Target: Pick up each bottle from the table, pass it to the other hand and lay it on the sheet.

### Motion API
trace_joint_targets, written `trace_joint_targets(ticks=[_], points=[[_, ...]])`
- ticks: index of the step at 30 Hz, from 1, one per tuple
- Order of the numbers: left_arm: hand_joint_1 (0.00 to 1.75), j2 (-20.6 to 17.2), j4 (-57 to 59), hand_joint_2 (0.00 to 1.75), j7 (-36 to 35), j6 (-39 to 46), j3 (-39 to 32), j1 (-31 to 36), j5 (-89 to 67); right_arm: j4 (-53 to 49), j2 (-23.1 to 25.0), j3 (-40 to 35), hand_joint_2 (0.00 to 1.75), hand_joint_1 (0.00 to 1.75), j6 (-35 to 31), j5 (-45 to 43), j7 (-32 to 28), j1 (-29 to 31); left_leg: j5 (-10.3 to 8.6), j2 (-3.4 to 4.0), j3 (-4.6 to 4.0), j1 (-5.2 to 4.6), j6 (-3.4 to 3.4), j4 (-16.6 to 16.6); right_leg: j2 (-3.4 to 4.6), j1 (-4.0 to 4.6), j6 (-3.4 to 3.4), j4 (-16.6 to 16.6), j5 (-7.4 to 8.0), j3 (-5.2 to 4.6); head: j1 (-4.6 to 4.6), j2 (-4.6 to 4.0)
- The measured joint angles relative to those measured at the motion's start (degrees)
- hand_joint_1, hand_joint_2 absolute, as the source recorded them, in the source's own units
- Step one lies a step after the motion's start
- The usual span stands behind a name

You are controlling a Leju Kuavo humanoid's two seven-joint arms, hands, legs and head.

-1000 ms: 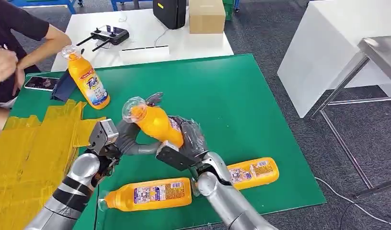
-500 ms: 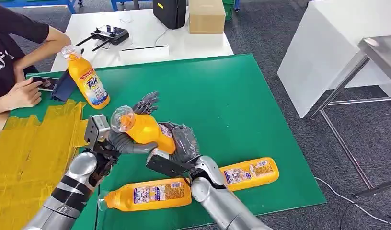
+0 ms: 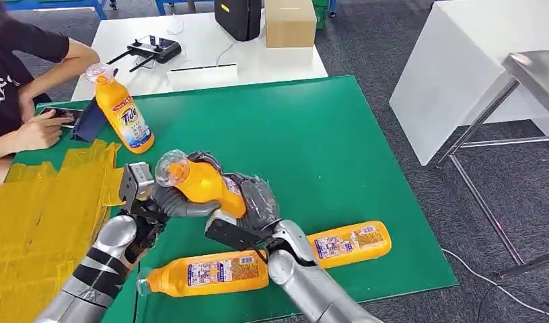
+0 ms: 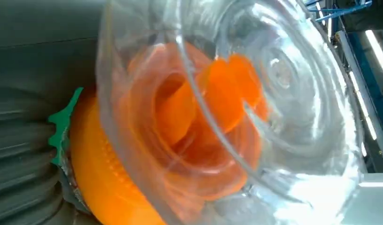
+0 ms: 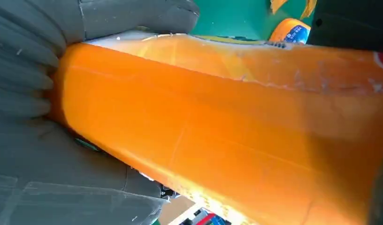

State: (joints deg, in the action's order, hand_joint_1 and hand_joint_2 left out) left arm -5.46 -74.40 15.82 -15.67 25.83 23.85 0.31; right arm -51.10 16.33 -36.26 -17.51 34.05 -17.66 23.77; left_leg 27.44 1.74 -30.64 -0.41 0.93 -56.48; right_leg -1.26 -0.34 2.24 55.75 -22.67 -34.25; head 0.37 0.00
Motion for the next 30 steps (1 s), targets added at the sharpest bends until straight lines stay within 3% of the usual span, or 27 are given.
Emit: trace_joint_targets(ticks=[2,3,4,5,12,23,30], points=[[1.75,0.00,0.00,1.75,0.02,0.00,0.00,0.00,0.07,0.00,0.00,-0.02,1.75,1.68,-0.24,-0.26,0.00,-0.01,0.00,0.00,0.00,0.00,0.00,0.00,0.00,0.00,0.00,0.00,0.00,0.00,0.02,0.00],[1.75,0.00,0.00,1.75,0.04,0.00,0.00,0.01,0.11,0.00,-0.02,-0.02,1.75,1.48,-0.35,-0.48,-0.02,-0.03,0.00,0.00,0.00,0.00,0.00,0.00,0.00,0.00,0.00,0.00,0.00,0.00,0.02,0.00],[1.75,0.00,0.00,1.75,0.04,0.02,0.00,0.01,0.20,0.00,-0.02,-0.02,1.75,0.12,-0.55,-0.72,-0.09,-0.05,0.00,0.00,0.00,0.00,0.00,0.00,0.00,0.00,0.00,0.00,0.00,0.00,0.02,0.00],[1.75,0.02,0.00,1.75,0.07,0.06,0.00,0.01,0.22,0.00,-0.07,-0.02,1.75,0.00,-0.72,-1.09,-0.13,-0.08,0.00,0.00,0.00,0.00,0.00,0.00,0.00,0.00,0.00,0.00,0.00,0.00,0.02,0.00],[1.75,0.07,-0.57,1.75,0.04,1.38,0.02,-0.87,0.37,-2.65,-0.55,0.57,1.75,0.00,-1.07,-6.28,-2.16,-1.72,0.00,0.01,-0.01,0.00,0.00,0.00,0.00,0.00,0.00,0.00,0.00,0.00,0.02,0.00],[1.75,-2.25,-5.37,1.75,-0.46,10.31,-7.49,-3.34,-7.92,-20.36,-5.59,6.40,1.75,0.00,0.64,-12.35,-3.12,-8.30,0.00,0.00,0.00,0.00,0.00,0.00,-0.01,-0.01,0.00,-0.01,0.00,0.01,0.02,0.00],[1.75,-6.32,-5.55,1.75,-6.39,26.29,-14.91,-3.37,-28.81,-28.03,-9.68,10.30,1.75,0.00,-0.13,-7.14,-1.55,-12.60,0.00,0.09,0.02,0.02,0.00,0.00,0.06,0.01,0.00,0.01,0.00,0.00,0.04,0.00]])
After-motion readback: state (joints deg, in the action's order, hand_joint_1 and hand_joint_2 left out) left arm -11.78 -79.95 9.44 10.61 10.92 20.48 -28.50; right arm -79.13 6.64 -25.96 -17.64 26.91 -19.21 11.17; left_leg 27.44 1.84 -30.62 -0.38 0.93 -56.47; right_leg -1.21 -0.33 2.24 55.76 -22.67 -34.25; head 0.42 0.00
